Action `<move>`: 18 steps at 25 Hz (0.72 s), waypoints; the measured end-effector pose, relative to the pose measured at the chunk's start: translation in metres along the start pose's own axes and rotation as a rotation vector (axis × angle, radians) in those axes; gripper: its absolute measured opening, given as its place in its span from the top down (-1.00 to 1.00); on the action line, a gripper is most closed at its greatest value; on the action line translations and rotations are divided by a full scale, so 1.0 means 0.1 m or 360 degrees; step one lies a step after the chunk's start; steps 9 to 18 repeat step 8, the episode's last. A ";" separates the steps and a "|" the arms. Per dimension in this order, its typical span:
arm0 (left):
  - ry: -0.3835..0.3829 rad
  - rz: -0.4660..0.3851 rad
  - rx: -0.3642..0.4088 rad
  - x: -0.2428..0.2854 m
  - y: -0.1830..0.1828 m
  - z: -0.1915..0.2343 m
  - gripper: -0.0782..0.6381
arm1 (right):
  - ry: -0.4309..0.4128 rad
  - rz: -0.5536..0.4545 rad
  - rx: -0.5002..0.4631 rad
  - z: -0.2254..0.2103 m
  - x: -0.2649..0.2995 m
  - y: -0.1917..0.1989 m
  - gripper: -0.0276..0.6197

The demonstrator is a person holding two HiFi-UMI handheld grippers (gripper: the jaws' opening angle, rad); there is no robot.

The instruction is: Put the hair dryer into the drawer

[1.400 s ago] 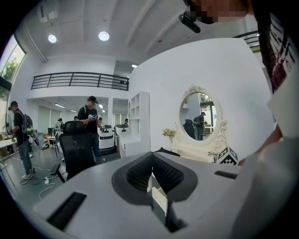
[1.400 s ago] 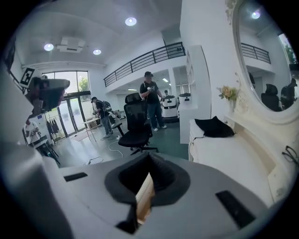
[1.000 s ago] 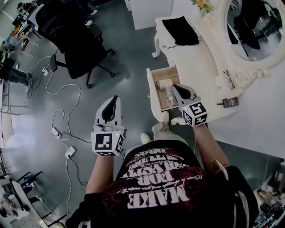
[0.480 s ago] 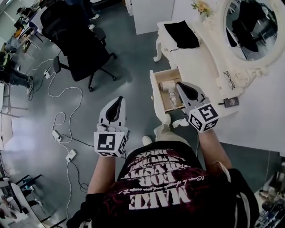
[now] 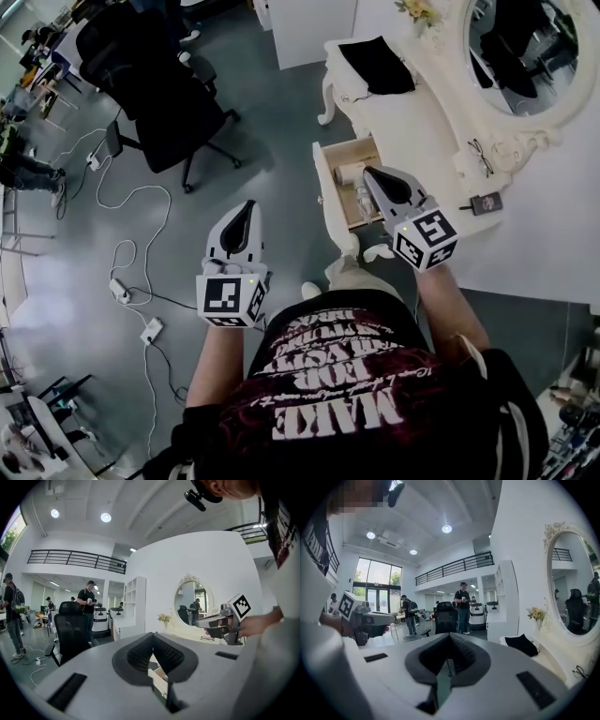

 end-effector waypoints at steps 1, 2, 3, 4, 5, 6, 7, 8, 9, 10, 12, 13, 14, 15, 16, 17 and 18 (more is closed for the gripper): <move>0.0008 -0.0001 0.0005 0.02 -0.01 0.01 0.77 | 0.0006 -0.0011 0.0002 0.00 0.01 -0.03 0.91; 0.0017 -0.0003 0.0010 0.05 -0.02 0.02 0.77 | 0.0010 -0.0022 0.0002 0.00 0.01 -0.06 0.90; 0.0025 -0.0007 0.0015 0.07 -0.04 0.02 0.77 | 0.0012 -0.0033 0.0000 0.01 0.02 -0.09 0.91; 0.0031 -0.0012 0.0019 0.10 -0.06 0.02 0.77 | 0.0011 -0.0043 -0.0002 0.01 0.03 -0.12 0.91; 0.0037 -0.0019 0.0022 0.12 -0.08 0.02 0.77 | 0.0007 -0.0051 -0.0005 0.02 0.04 -0.15 0.90; 0.0041 -0.0025 0.0024 0.15 -0.10 0.02 0.77 | 0.0003 -0.0057 -0.0007 0.01 0.05 -0.17 0.91; 0.0046 -0.0032 0.0026 0.18 -0.12 0.02 0.77 | 0.0000 -0.0061 -0.0009 0.01 0.05 -0.19 0.91; 0.0051 -0.0039 0.0028 0.21 -0.13 0.01 0.77 | -0.0004 -0.0065 -0.0011 0.00 0.06 -0.21 0.91; 0.0051 -0.0039 0.0028 0.21 -0.13 0.01 0.77 | -0.0004 -0.0065 -0.0011 0.00 0.06 -0.21 0.91; 0.0051 -0.0039 0.0028 0.21 -0.13 0.01 0.77 | -0.0004 -0.0065 -0.0011 0.00 0.06 -0.21 0.91; 0.0051 -0.0039 0.0028 0.21 -0.13 0.01 0.77 | -0.0004 -0.0065 -0.0011 0.00 0.06 -0.21 0.91; 0.0051 -0.0039 0.0028 0.21 -0.13 0.01 0.77 | -0.0004 -0.0065 -0.0011 0.00 0.06 -0.21 0.91; 0.0051 -0.0039 0.0028 0.21 -0.13 0.01 0.77 | -0.0004 -0.0065 -0.0011 0.00 0.06 -0.21 0.91; 0.0051 -0.0039 0.0028 0.21 -0.13 0.01 0.77 | -0.0004 -0.0065 -0.0011 0.00 0.06 -0.21 0.91; 0.0051 -0.0039 0.0028 0.21 -0.13 0.01 0.77 | -0.0004 -0.0065 -0.0011 0.00 0.06 -0.21 0.91; 0.0051 -0.0039 0.0028 0.21 -0.13 0.01 0.77 | -0.0004 -0.0065 -0.0011 0.00 0.06 -0.21 0.91; 0.0051 -0.0039 0.0028 0.21 -0.13 0.01 0.77 | -0.0004 -0.0065 -0.0011 0.00 0.06 -0.21 0.91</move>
Point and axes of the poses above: the fingertips, and each gripper's own axes: x forward along the fingers, z to its left, y out of its underside, the point moved 5 cm from there along -x, backward along the fingers, and after that the axes turned 7 degrees about z, right-handed, at the moved point
